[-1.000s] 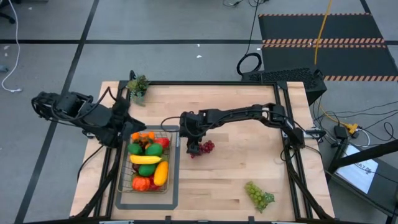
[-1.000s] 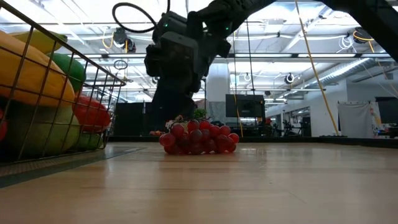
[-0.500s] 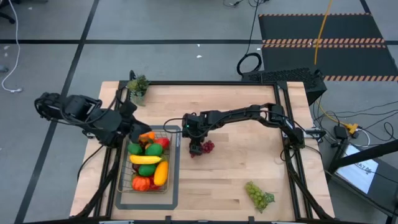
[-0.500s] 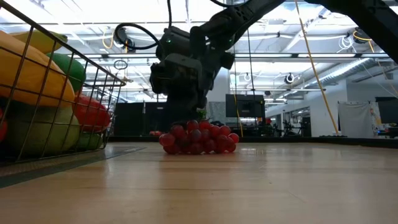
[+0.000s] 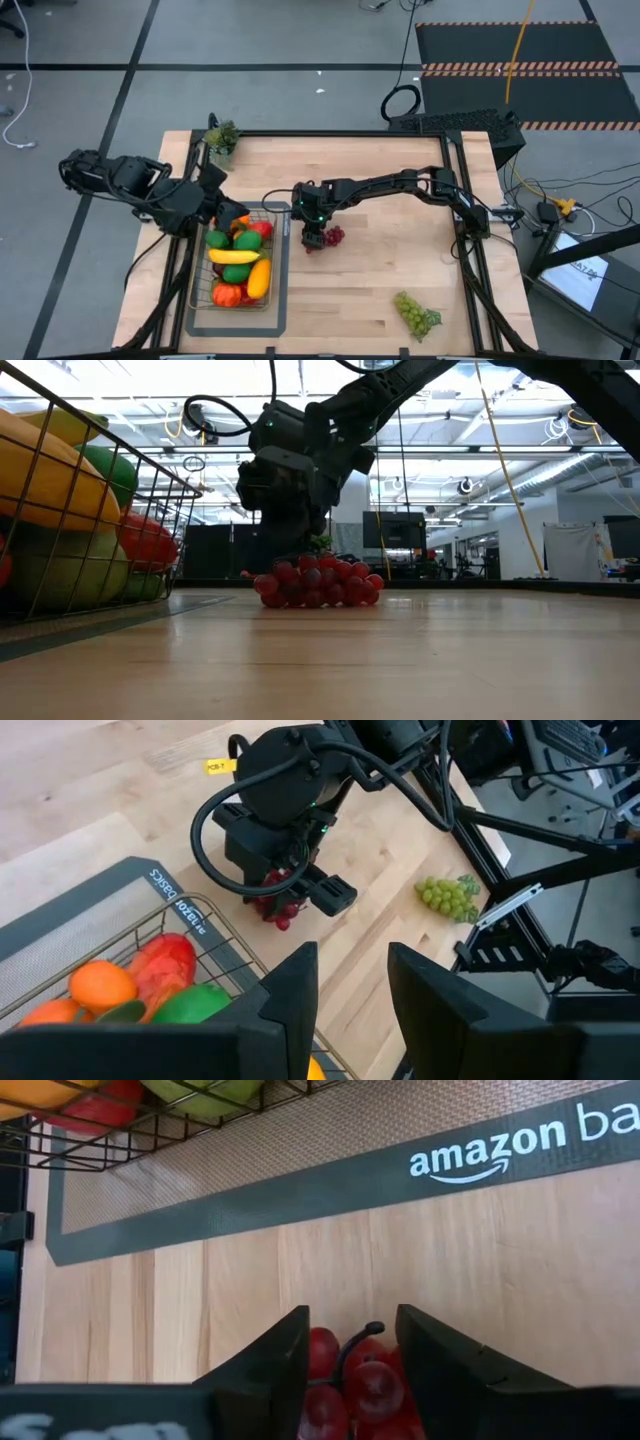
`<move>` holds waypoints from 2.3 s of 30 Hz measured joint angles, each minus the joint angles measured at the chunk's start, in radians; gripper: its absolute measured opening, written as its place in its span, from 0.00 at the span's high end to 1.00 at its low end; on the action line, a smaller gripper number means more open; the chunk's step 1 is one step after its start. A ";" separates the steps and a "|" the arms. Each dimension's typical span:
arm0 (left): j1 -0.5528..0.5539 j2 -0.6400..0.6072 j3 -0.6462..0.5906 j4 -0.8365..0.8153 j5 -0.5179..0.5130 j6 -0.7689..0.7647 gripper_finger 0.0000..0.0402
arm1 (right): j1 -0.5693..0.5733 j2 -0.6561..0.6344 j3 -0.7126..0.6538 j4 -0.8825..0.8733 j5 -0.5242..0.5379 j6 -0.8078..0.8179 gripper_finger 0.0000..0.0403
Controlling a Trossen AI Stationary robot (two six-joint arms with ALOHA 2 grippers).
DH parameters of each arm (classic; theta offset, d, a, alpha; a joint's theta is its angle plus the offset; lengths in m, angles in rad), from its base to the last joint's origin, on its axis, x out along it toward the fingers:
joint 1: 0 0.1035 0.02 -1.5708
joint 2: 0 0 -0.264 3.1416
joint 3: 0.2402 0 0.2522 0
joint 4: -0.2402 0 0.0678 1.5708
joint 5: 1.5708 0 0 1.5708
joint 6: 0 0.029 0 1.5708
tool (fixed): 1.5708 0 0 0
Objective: Build produce basket
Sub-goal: Put the red grapes into the wire basket
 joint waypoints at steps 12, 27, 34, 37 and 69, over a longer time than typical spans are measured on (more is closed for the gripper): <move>0.000 0.000 0.000 0.000 0.006 -0.003 0.69 | 0.000 0.000 0.000 0.007 0.005 0.022 0.88; -0.005 -0.001 0.000 0.005 0.024 0.076 0.69 | 0.005 -0.163 -0.001 -0.003 0.032 0.179 0.99; -0.023 -0.001 0.000 0.006 0.064 0.161 0.69 | 0.027 -0.296 -0.001 0.016 0.167 0.329 0.99; -0.029 -0.001 0.000 0.007 0.075 0.185 0.69 | 0.052 -0.363 0.000 0.024 0.268 0.387 0.99; -0.095 -0.014 0.000 0.016 0.127 0.236 0.69 | 0.475 -0.809 0.001 0.368 0.998 -0.129 1.00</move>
